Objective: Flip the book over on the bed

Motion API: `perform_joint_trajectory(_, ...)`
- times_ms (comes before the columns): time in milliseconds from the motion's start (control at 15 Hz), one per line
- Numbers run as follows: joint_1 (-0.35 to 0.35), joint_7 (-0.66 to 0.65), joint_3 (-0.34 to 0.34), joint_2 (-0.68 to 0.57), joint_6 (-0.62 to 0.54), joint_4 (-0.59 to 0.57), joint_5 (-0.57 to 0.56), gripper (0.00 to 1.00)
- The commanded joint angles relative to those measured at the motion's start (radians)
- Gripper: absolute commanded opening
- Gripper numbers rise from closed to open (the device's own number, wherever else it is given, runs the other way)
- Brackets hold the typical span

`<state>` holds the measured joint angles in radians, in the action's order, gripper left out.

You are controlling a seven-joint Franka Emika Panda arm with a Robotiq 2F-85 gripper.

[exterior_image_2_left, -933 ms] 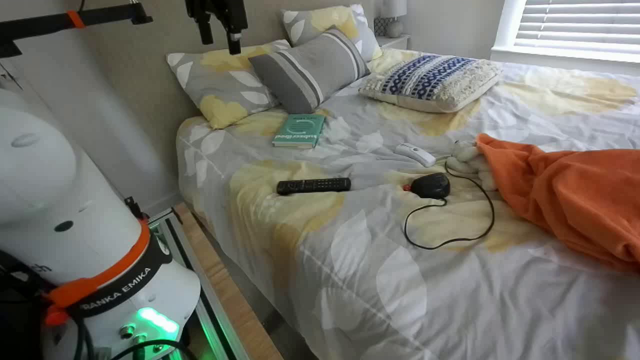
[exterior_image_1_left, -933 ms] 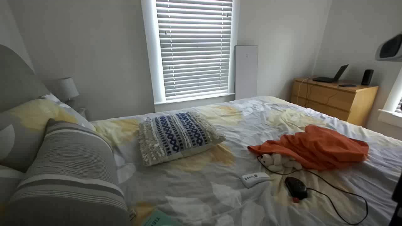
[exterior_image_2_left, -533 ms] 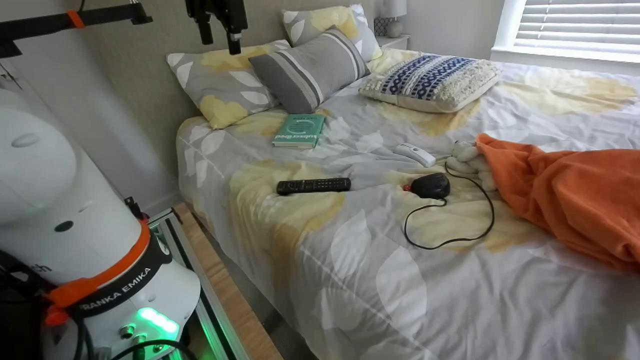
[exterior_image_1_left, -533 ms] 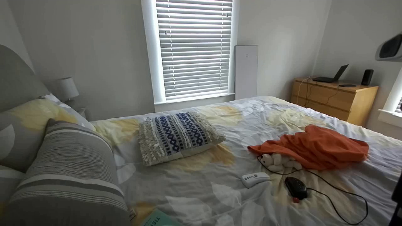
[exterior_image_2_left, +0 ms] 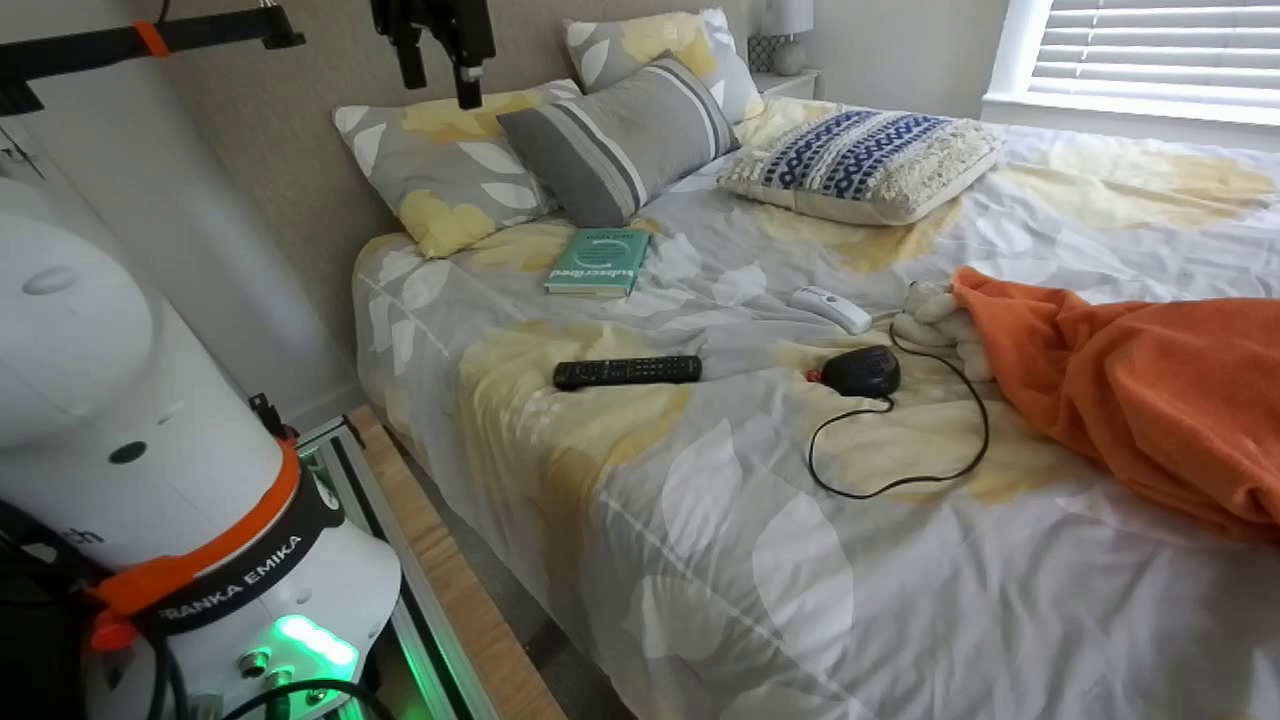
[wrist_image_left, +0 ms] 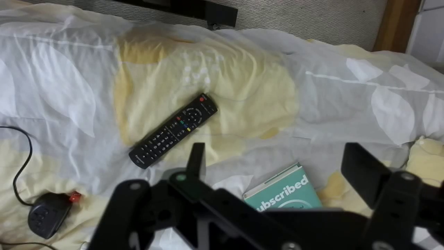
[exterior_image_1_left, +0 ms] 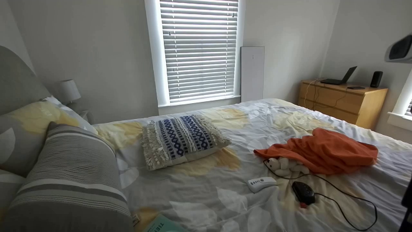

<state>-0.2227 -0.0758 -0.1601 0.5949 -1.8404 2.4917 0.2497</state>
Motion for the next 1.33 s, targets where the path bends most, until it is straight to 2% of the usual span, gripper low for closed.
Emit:
perform_joint_trajectory(0,0.008,0.003,-0.007,0.000,0.003,-0.002,0.003,1.00)
perform_joint_trajectory(267,0.008,0.003,-0.007,0.000,0.003,-0.002,0.003,1.00)
perform_joint_trajectory(400,0.004,0.079,0.030,-0.026,-0.007,-0.026,0.013,1.00)
perform_joint_trajectory(467,0.019,0.108,0.036,-0.037,-0.030,-0.037,-0.020,1.00)
perform_joint_trajectory(600,0.027,0.235,0.094,-0.086,-0.067,-0.075,-0.022,1.00)
perform_joint_trajectory(800,0.010,0.482,0.209,-0.226,-0.113,-0.180,0.006,1.00)
perform_joint_trajectory(1067,0.004,0.755,0.280,-0.454,-0.115,-0.359,0.206,1.00)
perform_joint_trajectory(1267,0.036,0.893,0.240,-0.639,-0.060,-0.509,0.366,1.00)
